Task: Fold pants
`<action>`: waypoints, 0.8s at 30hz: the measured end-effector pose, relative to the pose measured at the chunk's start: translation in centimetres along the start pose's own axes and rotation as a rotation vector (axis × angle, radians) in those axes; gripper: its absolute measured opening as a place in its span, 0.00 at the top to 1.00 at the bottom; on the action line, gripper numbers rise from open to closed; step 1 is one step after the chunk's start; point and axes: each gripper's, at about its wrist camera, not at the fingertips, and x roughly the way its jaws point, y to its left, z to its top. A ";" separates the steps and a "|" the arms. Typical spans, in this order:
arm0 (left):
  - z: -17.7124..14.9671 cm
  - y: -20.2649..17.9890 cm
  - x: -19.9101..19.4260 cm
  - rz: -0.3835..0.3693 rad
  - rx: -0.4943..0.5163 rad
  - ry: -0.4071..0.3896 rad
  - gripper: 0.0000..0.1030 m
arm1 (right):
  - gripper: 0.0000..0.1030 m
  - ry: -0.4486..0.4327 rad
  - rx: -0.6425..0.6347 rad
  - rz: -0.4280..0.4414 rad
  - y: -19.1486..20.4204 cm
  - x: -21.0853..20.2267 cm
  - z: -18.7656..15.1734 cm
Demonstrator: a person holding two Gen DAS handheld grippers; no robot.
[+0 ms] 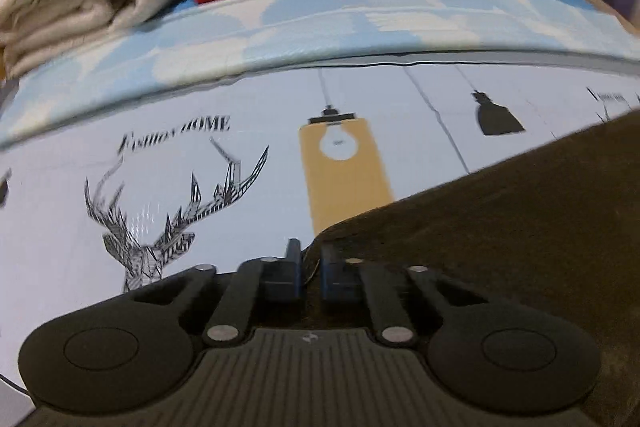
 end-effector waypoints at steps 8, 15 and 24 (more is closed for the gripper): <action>-1.3 -2.0 -7.6 -0.011 0.087 -0.038 0.97 | 0.77 0.072 0.082 -0.095 -3.8 0.5 -0.6; -7.9 -6.7 -19.8 -0.105 0.198 -0.044 0.98 | 0.77 0.090 0.195 -0.104 -6.0 -0.6 -1.6; -17.0 -8.7 -24.9 -0.163 0.168 0.025 0.83 | 0.77 0.091 0.247 -0.076 -5.9 -3.1 -2.9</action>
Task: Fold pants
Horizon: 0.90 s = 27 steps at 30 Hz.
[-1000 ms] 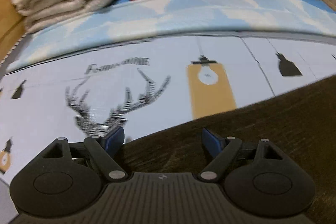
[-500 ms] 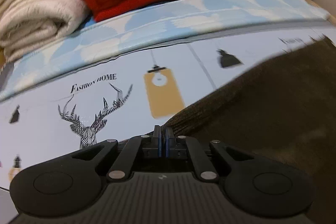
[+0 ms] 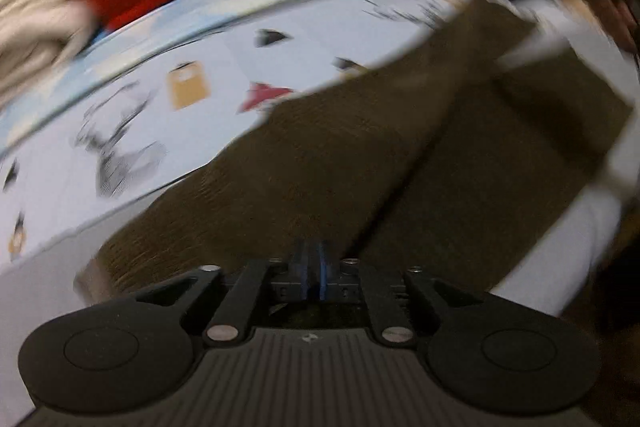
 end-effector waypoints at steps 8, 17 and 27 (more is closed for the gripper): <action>-5.9 13.3 2.2 -0.132 -0.876 0.177 0.70 | 0.77 0.005 0.067 -0.021 -2.0 -0.4 -0.2; -7.7 16.9 7.6 -0.116 -1.124 0.291 0.38 | 0.76 -0.013 0.322 0.017 -8.2 1.3 1.4; -6.3 19.5 5.7 0.005 -1.140 0.156 0.70 | 0.69 0.040 0.532 0.037 -12.1 8.2 2.2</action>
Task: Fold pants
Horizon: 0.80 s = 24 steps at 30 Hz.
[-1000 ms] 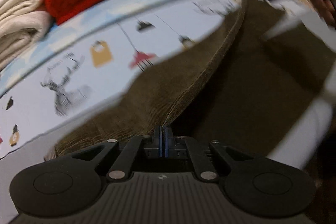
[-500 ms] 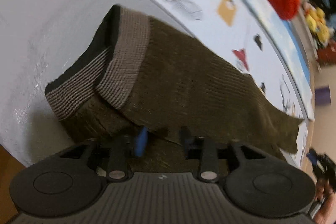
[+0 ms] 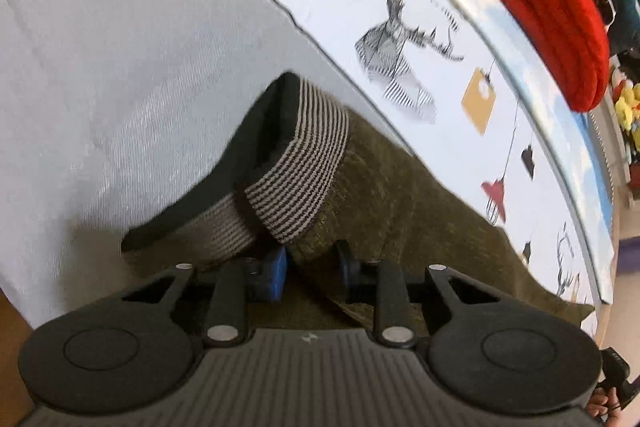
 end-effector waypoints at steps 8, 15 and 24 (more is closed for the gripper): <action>0.4 0.0 1.3 0.002 -0.017 0.050 0.58 | 0.69 0.038 0.056 -0.016 0.1 5.4 -0.2; 0.3 -0.7 2.1 0.045 0.009 0.050 0.57 | 0.69 0.052 0.064 -0.038 0.9 7.3 -0.8; 0.1 -1.0 2.2 0.059 0.012 0.044 0.56 | 0.71 0.036 0.010 -0.061 1.3 7.3 -1.1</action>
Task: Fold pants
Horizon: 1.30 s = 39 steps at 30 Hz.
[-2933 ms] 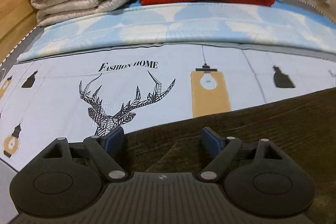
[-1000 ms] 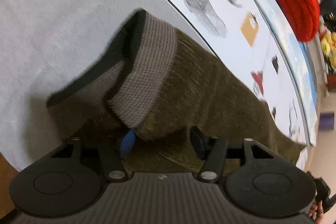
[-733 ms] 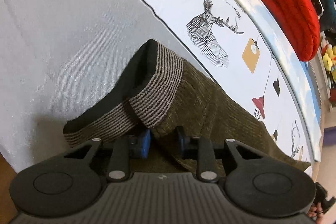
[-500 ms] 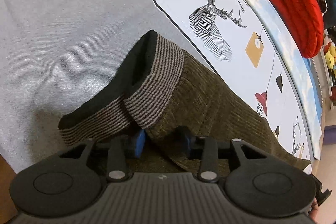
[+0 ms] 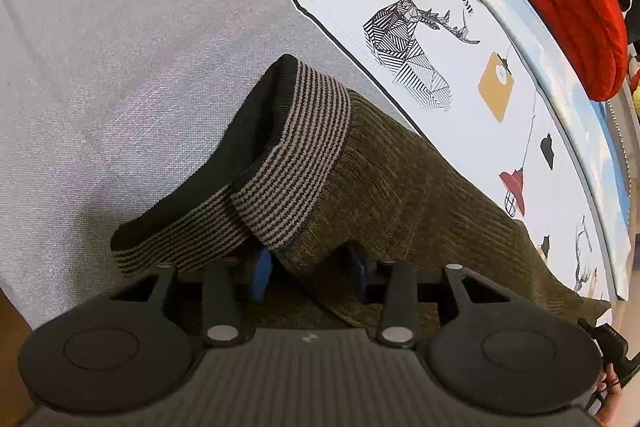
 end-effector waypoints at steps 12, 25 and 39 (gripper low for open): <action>-0.2 -0.5 -0.3 0.019 0.030 -0.012 0.60 | 0.97 -0.076 -0.090 0.048 0.8 -3.8 -0.1; -3.3 -0.5 -8.9 -0.075 0.338 -0.247 0.91 | 0.98 -0.091 -0.155 0.161 -4.4 -17.6 -3.2; -1.8 2.8 -4.7 0.079 0.299 -0.031 0.77 | 0.87 0.122 -0.092 -0.059 -18.6 -17.9 -4.6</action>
